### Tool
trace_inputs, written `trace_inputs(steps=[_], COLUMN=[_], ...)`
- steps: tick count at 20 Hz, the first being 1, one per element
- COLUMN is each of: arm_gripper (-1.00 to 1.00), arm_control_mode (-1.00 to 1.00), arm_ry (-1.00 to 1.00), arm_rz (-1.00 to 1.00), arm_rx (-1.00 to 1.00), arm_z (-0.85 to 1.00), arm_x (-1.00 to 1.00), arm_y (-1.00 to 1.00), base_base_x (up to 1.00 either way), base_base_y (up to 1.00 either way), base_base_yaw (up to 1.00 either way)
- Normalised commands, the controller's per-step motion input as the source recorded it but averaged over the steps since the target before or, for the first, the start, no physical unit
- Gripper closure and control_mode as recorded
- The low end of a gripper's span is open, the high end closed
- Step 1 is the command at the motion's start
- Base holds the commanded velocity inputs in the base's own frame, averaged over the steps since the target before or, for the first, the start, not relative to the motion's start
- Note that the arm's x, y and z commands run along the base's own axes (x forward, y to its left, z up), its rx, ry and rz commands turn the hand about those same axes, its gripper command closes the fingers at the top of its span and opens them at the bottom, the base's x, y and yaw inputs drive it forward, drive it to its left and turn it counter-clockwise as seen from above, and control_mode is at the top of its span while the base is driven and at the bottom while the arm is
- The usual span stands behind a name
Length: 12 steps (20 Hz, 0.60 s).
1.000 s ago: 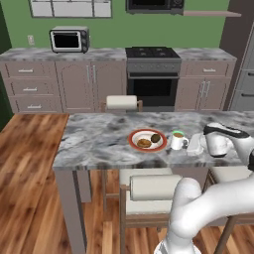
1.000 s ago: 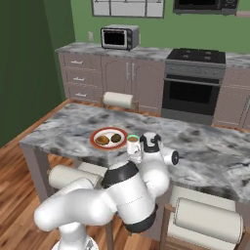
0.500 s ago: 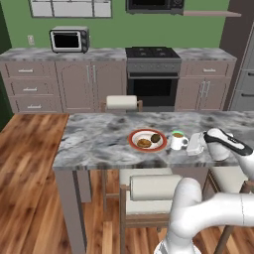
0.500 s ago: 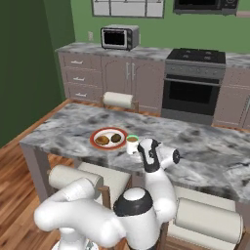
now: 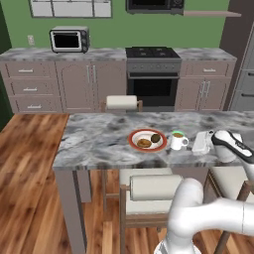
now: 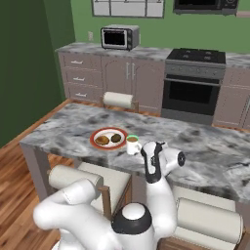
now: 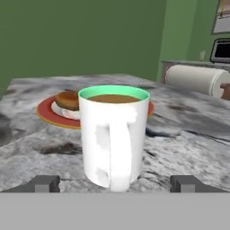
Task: Pick up the brewed coffee from the coffee machine and place it next to the breakfast plate on the dining counter.
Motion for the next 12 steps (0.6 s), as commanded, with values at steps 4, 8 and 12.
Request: trace_inputs(steps=[4,8,12], arm_gripper=[-1.00,-1.00,-1.00], arm_control_mode=[-1.00,-1.00,-1.00], arm_ry=[-0.10,-0.09,-0.10], arm_rz=[-0.03,-0.09,-0.18], arm_rx=[0.00,0.00,0.00], arm_z=[0.83,1.00,1.00], arm_x=[-0.49,-0.67,-0.78], arm_y=[-0.35,-0.13,0.00], base_base_x=[0.00,0.00,0.00], base_base_y=[0.00,0.00,0.00], base_base_yaw=[0.00,0.00,0.00])
